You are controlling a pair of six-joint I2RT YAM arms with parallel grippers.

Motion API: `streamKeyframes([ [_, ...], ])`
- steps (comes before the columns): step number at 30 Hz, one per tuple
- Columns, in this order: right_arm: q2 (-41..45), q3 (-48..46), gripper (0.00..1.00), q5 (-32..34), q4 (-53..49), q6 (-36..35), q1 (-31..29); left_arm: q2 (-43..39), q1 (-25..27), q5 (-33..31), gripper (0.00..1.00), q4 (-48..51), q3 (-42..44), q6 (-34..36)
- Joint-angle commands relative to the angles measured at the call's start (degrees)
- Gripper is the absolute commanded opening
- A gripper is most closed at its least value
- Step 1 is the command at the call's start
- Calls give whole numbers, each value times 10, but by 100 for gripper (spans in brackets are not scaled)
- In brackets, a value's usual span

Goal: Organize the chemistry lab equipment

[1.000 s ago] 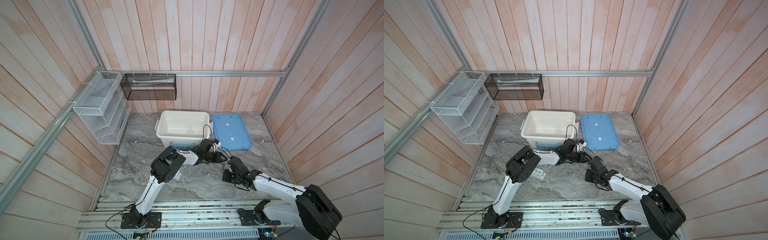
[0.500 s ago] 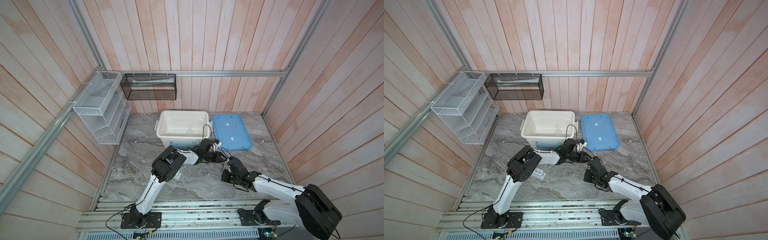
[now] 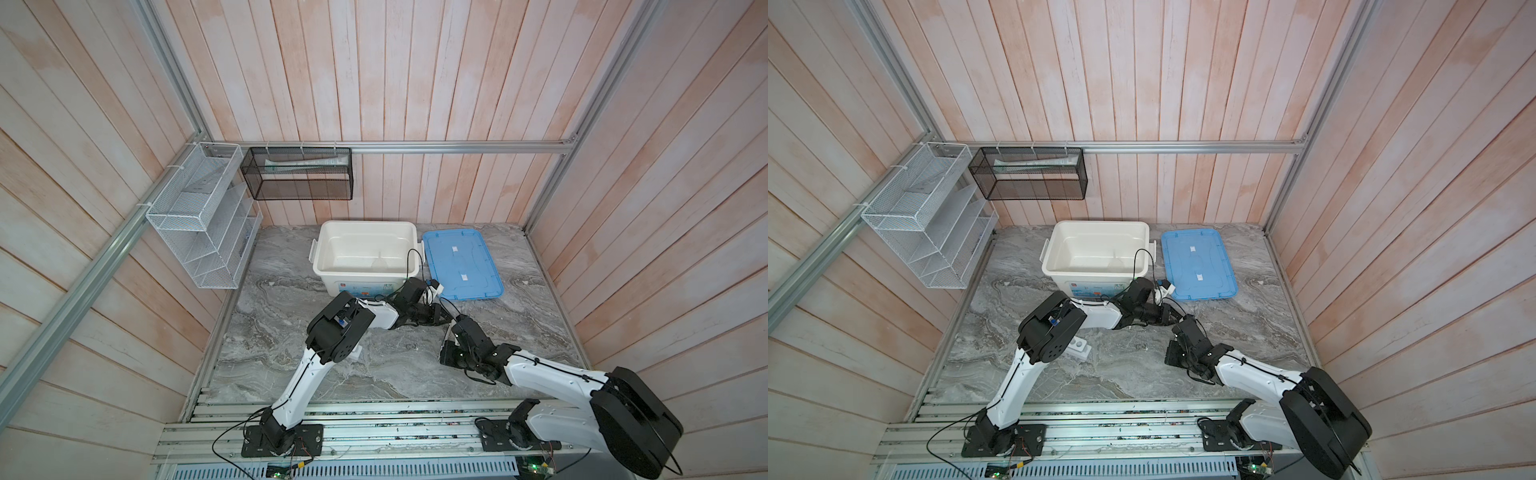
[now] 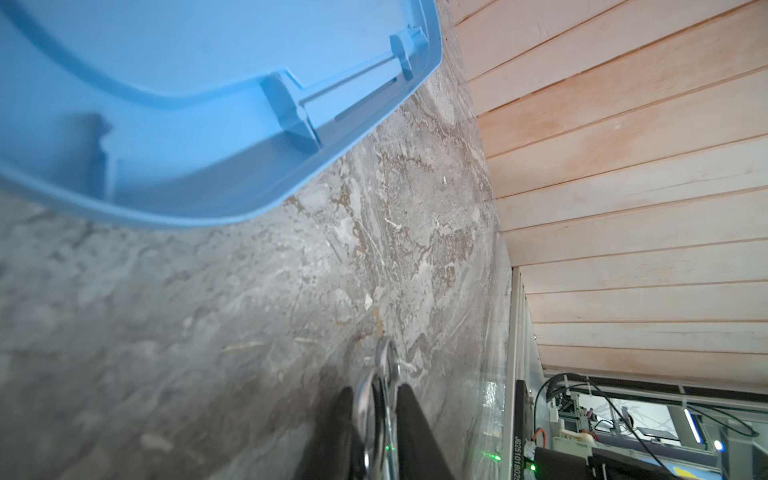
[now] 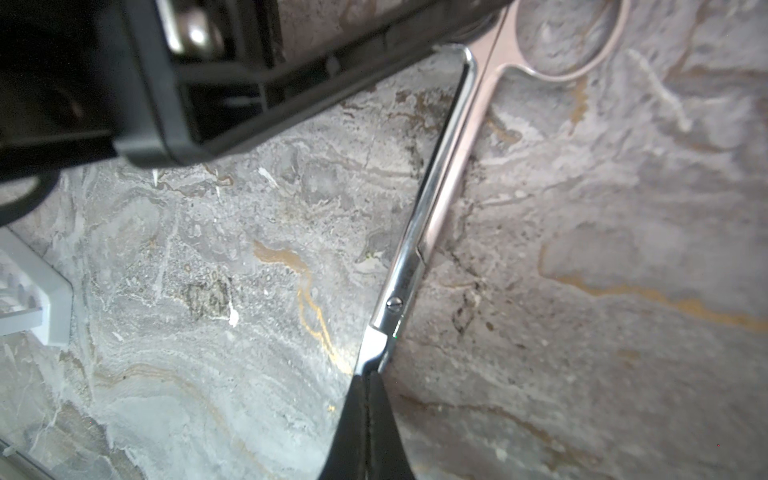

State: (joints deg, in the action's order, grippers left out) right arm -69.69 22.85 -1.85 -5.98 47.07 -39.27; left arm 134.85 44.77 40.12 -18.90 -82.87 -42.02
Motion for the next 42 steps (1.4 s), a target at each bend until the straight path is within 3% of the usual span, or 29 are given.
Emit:
streamKeyframes([
  [1, -27, -41, 4, 6, -116, 8, -9, 15, 1, 1, 9, 4, -4, 5],
  [5, -10, -34, 4, 11, -132, 15, -12, 9, 0, 2, 0, 3, -4, 7],
  [11, 75, 28, 7, 68, -220, 36, -8, -16, -3, -2, 0, 4, 13, 14],
  [17, 173, 67, 14, 131, -279, 23, 46, -45, -4, -11, 0, -4, 44, 21],
  [22, 208, 73, 21, 100, -263, -4, 126, -78, -4, -15, 0, 1, 62, 31],
  [29, 191, 128, 26, 106, -246, -71, 149, -137, -3, -6, 0, 16, 81, 40],
  [42, 298, 133, 32, -16, -131, -162, 185, -300, -29, 26, 0, 69, 92, 91],
])
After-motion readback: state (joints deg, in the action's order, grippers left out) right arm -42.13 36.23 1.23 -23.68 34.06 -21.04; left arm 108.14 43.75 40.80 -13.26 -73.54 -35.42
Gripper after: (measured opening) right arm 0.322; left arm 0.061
